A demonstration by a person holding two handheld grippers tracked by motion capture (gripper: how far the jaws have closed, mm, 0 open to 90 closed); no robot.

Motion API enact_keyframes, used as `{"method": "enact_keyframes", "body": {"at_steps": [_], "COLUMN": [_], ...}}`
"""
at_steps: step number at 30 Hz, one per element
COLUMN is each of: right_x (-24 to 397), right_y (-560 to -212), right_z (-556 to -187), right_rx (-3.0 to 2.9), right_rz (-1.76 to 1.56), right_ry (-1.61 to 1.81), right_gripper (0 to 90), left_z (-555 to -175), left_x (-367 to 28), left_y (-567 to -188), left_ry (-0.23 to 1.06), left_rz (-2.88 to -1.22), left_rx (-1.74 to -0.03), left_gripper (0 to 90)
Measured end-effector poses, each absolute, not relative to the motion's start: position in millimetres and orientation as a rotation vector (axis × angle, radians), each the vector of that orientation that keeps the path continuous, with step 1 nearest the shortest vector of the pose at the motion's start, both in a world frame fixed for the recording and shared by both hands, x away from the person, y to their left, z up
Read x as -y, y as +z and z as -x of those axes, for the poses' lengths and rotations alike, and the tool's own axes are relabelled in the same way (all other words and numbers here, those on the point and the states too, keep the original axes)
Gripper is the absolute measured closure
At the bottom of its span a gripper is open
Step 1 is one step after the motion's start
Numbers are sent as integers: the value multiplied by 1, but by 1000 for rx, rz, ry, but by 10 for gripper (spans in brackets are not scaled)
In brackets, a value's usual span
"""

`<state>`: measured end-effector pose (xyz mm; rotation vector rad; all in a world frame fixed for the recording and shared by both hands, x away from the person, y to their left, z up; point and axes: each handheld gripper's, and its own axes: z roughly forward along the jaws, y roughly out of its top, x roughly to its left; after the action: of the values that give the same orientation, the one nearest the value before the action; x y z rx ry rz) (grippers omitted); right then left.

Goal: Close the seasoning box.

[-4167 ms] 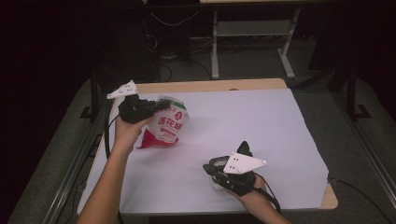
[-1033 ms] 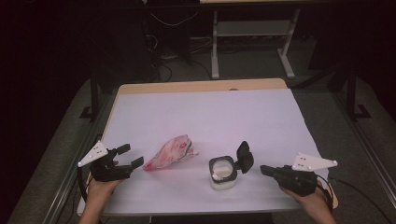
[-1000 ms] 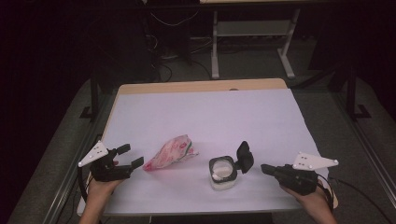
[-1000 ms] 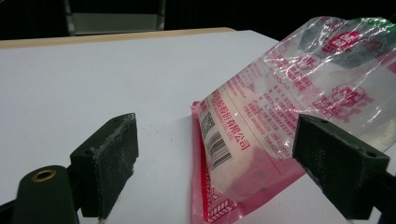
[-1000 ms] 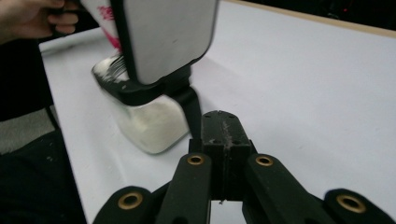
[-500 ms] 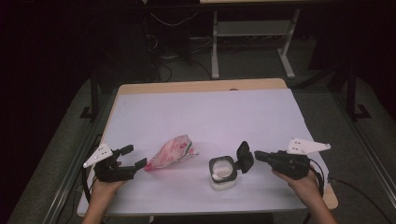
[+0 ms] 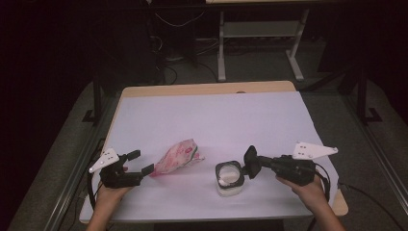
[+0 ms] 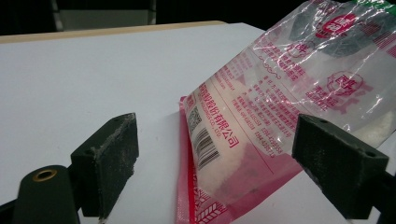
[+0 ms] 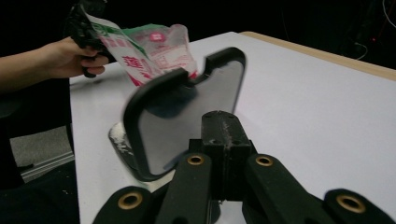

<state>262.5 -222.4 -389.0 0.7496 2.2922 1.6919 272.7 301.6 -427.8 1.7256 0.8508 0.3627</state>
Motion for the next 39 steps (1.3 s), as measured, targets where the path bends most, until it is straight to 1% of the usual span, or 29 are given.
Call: {"method": "enact_keyframes", "body": {"at_steps": [11,26,32,39], "right_x": [210,181,187,205], "right_y": [-386,-390,-391,-395], "right_z": [-256,-250,-252,-258], "right_rx": [-2307,-2394,-2368,-2320], "right_rz": [-700,-612,-647,-713], "right_ry": [1713,1694,1682,1618], "right_gripper": [900,900,900,900], "left_z": [-273,-273,-273,-273], "left_x": [-302,-302,-302,-302], "left_y": [-428,-428,-428,-427], "left_ry": [359,358,357,366], "left_rz": [-1725,-1729,-1727,-1721], "left_rx": [-849,-849,-853,-864], "left_gripper": [142,142,142,142]}}
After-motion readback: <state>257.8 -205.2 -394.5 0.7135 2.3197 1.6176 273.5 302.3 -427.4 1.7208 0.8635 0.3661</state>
